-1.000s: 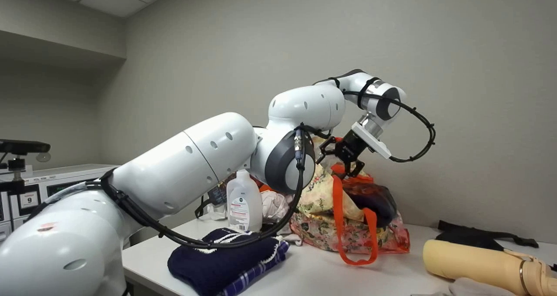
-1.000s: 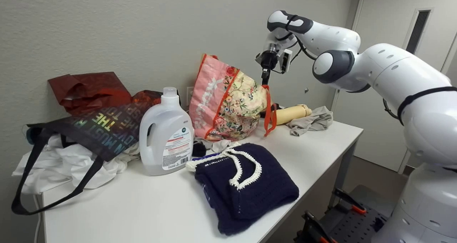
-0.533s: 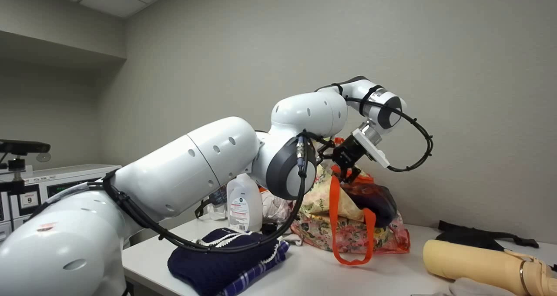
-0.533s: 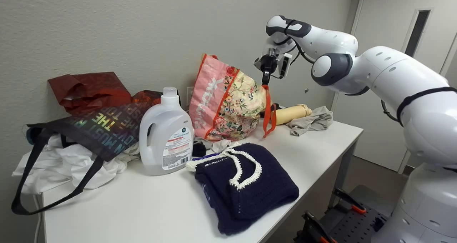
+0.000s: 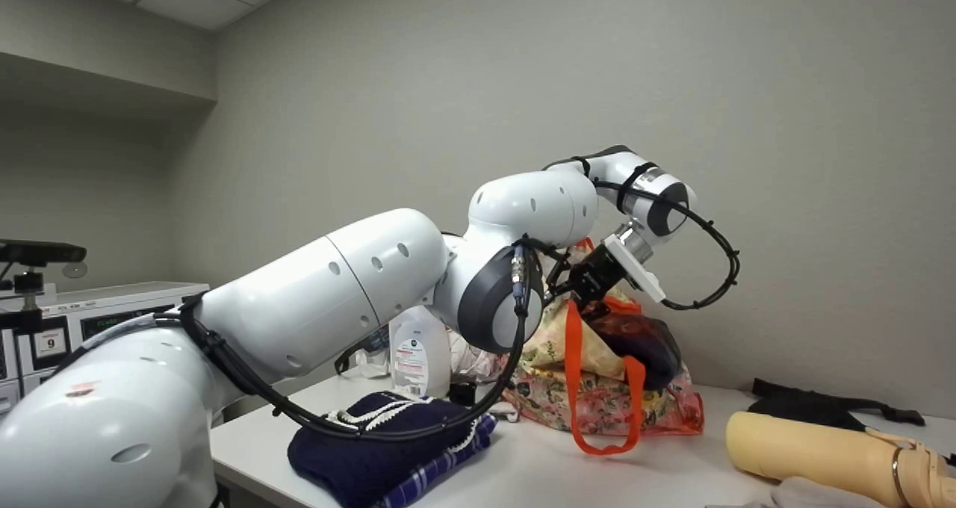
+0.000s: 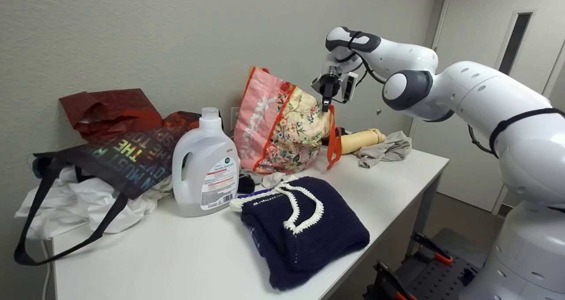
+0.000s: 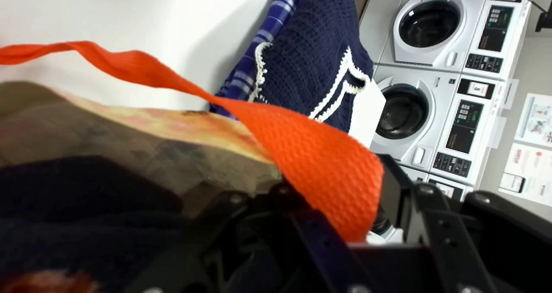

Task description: Pick up the object and put it in the carrier bag

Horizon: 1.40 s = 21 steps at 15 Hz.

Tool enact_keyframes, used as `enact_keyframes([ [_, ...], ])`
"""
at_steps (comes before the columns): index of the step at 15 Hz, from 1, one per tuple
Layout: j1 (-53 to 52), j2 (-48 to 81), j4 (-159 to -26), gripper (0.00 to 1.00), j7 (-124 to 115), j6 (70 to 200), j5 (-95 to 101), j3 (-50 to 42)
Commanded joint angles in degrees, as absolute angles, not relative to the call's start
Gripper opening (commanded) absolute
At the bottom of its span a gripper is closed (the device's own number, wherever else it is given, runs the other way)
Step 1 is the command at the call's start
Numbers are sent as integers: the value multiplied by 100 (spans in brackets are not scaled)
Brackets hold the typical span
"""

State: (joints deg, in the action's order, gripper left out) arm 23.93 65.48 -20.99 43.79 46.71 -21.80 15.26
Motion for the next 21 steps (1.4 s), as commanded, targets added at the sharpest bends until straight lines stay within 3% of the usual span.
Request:
enact_keyframes([
  [1,2296,6395,-2089,20,4327,4696,-2145,1474],
  [4,2118,6224,-2066,2,4314,4671,-2014,1415],
  [6,1955,6032,-2050,0,4311,4712,-1910,1382],
  [9,1620,5563,-2006,5,4316,4974,-1650,1294],
  [20,19,3789,-1965,3,4046,5561,-327,648],
  [21,-58,3775,-1985,16,3977,5541,-172,552],
])
